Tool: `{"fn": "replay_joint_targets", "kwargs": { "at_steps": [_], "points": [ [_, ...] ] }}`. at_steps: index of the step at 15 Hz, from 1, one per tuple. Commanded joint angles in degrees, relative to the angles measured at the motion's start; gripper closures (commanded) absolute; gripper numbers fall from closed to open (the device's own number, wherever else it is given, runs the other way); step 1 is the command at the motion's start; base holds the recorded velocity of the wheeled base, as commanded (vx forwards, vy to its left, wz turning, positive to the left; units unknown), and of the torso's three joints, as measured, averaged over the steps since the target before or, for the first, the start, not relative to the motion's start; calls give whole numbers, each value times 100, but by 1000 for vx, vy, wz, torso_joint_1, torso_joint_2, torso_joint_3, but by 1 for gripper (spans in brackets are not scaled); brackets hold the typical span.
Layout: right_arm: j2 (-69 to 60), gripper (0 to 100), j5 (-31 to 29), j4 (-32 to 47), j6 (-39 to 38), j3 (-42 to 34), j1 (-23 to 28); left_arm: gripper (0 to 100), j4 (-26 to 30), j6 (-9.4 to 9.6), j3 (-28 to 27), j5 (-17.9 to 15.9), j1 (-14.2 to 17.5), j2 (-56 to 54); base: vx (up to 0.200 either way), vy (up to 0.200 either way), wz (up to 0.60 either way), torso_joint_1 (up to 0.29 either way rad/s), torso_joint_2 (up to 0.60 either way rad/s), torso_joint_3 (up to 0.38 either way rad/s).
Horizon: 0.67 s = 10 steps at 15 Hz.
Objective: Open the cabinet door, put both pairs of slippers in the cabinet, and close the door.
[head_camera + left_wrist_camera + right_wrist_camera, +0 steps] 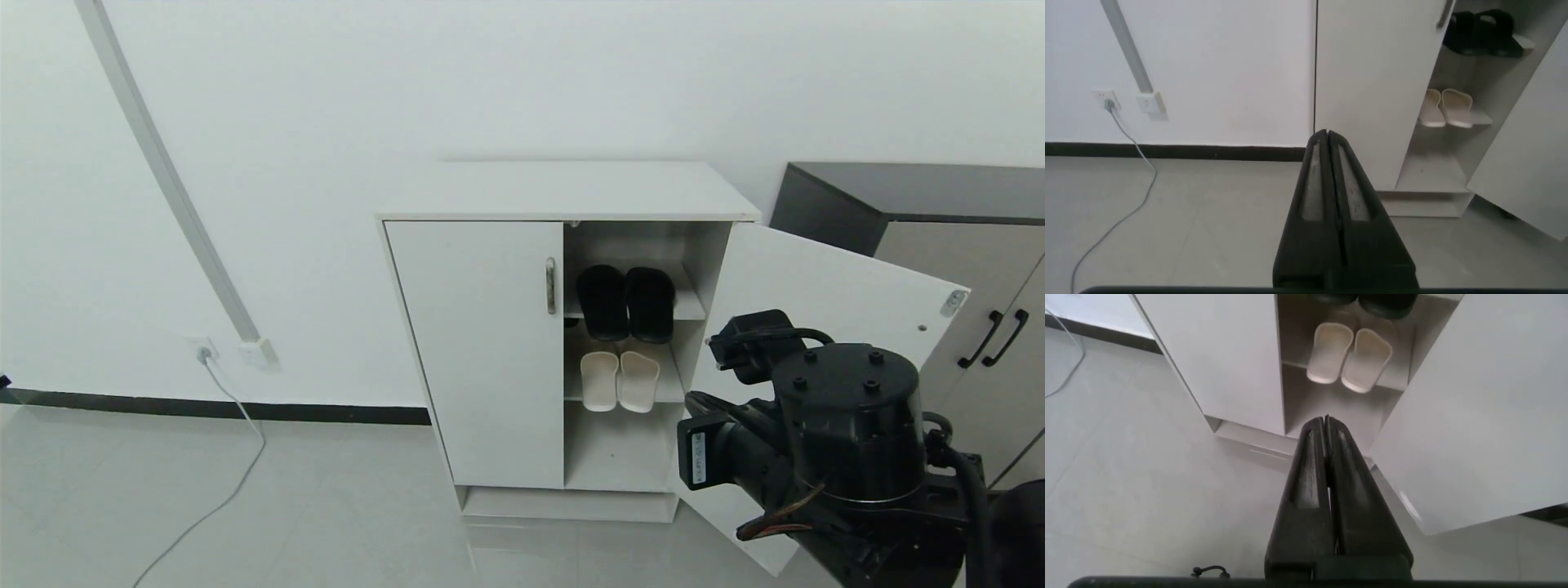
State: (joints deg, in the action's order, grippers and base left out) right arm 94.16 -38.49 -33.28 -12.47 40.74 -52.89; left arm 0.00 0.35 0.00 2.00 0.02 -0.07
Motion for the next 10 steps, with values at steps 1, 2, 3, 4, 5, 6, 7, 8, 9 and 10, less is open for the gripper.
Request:
{"fn": "replay_joint_targets", "kwargs": {
  "at_steps": [1,2,3,4,5,6,7,8,9,10],
  "points": [
    [-21,100,-1,-3,-1,-5,-2,100,0,0,0,2,6,7,0,0,0,173,-481,-305],
    [-21,100,-1,6,-1,-5,-2,100,0,0,0,2,-2,7,0,0,0,188,-491,-330],
    [-29,100,-1,-3,-1,-5,-2,100,0,0,0,2,-2,7,0,0,0,203,-491,-310],
    [-29,100,-1,6,8,-14,-2,100,0,0,0,2,6,7,0,0,0,203,-515,-325],
    [-47,100,-1,6,-1,-14,16,100,0,0,0,2,6,7,0,0,0,198,-515,-310],
    [-47,100,-1,6,8,-14,16,100,0,0,0,2,6,7,0,0,0,217,-520,-315],
    [-47,100,-1,-3,8,-14,16,100,0,0,0,2,6,7,0,0,0,217,-535,-320],
    [-47,100,-1,6,8,-14,16,100,0,0,0,2,-2,7,0,0,0,237,-544,-320],
    [-47,100,-1,6,8,-22,16,100,0,0,0,2,-2,7,0,0,0,232,-544,-315],
    [-47,100,-1,6,8,-22,16,100,0,0,0,2,-2,7,0,0,0,237,-544,-330]
  ]
}}
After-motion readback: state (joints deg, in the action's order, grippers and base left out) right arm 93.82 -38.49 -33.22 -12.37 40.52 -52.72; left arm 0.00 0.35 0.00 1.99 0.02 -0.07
